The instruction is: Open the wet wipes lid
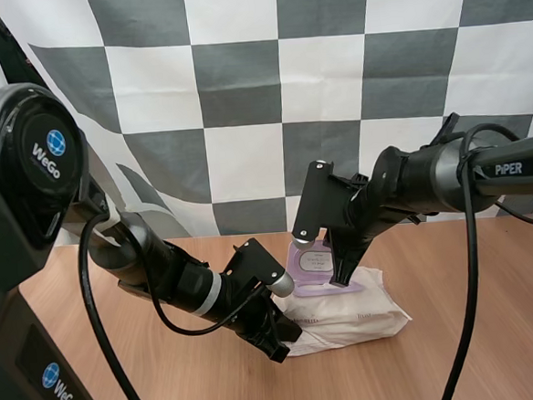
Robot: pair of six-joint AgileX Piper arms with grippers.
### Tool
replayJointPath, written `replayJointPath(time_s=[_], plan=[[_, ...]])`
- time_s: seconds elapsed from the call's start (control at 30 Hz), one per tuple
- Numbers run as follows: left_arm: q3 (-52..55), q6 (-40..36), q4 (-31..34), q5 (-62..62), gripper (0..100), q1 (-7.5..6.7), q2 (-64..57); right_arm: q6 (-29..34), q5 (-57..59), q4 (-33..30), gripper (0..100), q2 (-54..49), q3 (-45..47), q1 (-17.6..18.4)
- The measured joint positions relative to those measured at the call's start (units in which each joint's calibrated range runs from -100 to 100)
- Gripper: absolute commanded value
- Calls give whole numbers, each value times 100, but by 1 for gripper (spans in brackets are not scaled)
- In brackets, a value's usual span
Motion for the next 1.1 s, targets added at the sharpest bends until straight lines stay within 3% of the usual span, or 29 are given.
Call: replayJointPath(time_s=[0.7,1.1], plan=[[0,0,0,-2,0,0,0,-7,-490,276,0,1318,-453,0],[0,0,0,-2,0,0,0,85,-531,412,0,1527,-453,0]])
